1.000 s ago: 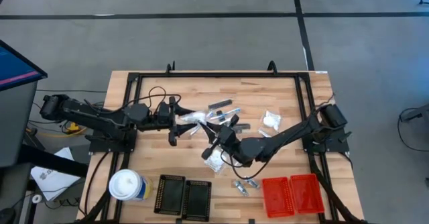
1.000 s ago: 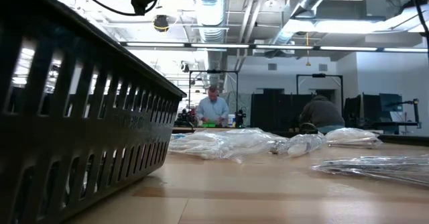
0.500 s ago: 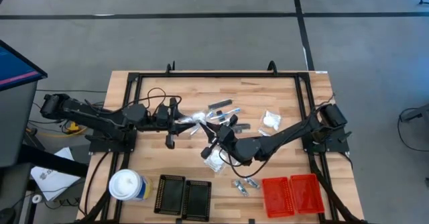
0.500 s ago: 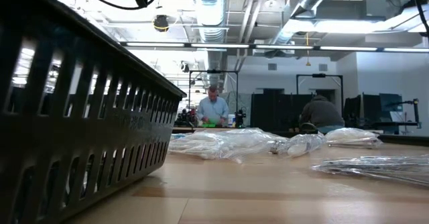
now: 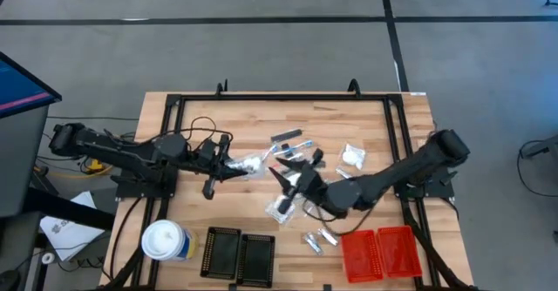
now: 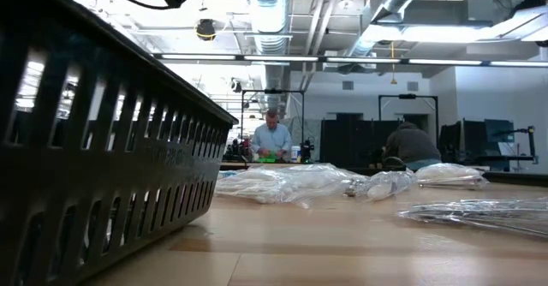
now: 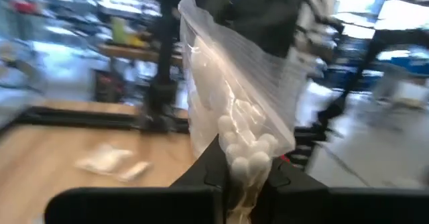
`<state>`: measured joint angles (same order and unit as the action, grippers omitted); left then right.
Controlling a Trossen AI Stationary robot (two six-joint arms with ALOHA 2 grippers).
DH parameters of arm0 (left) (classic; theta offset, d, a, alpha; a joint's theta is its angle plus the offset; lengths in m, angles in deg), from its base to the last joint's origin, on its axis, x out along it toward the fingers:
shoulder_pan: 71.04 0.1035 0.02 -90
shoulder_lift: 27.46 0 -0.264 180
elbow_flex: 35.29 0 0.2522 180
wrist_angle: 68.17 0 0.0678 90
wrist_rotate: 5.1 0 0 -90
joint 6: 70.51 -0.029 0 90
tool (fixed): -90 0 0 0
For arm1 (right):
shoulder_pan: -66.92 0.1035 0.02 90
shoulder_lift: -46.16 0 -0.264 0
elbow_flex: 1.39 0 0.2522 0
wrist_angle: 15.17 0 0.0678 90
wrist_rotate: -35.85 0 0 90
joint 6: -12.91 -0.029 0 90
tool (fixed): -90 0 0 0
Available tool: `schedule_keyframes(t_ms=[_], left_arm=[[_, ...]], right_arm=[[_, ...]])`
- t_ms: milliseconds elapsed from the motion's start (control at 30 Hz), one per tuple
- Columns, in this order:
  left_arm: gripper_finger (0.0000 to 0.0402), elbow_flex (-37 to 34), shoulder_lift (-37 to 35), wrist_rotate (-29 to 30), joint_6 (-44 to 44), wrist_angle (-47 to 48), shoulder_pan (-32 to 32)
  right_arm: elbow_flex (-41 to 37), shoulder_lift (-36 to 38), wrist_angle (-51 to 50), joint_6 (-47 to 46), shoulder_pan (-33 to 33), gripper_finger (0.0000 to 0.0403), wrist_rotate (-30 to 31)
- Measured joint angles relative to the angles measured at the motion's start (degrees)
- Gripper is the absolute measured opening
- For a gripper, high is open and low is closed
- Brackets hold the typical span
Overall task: Pick & Place Travel size toiletries
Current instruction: Put the cotton pack into the left black bin
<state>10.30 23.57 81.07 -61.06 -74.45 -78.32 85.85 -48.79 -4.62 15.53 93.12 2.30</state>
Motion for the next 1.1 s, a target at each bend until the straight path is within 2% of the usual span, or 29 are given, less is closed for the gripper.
schedule_keyframes(t_ms=[67, 167, 233, 267, 400, 633, 733, 1100], left_arm=[[0.0013, 0.03, -0.91, -5.37, 1.58, 2.13, 0.83], [0.0011, 0.03, -0.49, -11.41, 2.91, 4.53, 1.71], [0.0011, 0.03, 0.85, -13.49, 3.32, 4.69, 2.04], [0.0011, 0.03, 1.82, -14.63, 3.91, 4.72, 2.23], [0.0012, 2.15, 6.65, -18.46, 4.42, 7.76, 2.92], [0.0012, 6.97, 14.55, -18.79, 2.9, 11.7, 2.86], [0.0012, 7.59, 15.84, -18.81, 2.85, 11.78, 2.86], [0.0013, 7.68, 15.8, -18.82, 2.86, 11.99, 2.75]], right_arm=[[-0.02, 3.99, -6.8, -6.69, 0.05, 0.0185, -7.7], [0.11, 8.77, -15.12, -17.37, -2.2, 0.0233, -24.38], [0.13, 9.75, -18.74, -20.88, -4.32, 0.0255, -31.01], [0.04, 9.8, -20.26, -21.73, -5.19, 0.0261, -32.27], [-0.02, 9.79, -22.53, -22.91, -8.15, 0.0269, -33.16], [-0.02, 6.03, -22.94, -25.04, -11.1, 0.0269, -38.04], [-0.02, 4.49, -24.25, -26.29, -11.39, 0.0269, -39.71], [-0.02, 3.71, -25.74, -27.78, -11.37, 0.0269, -39.7]])
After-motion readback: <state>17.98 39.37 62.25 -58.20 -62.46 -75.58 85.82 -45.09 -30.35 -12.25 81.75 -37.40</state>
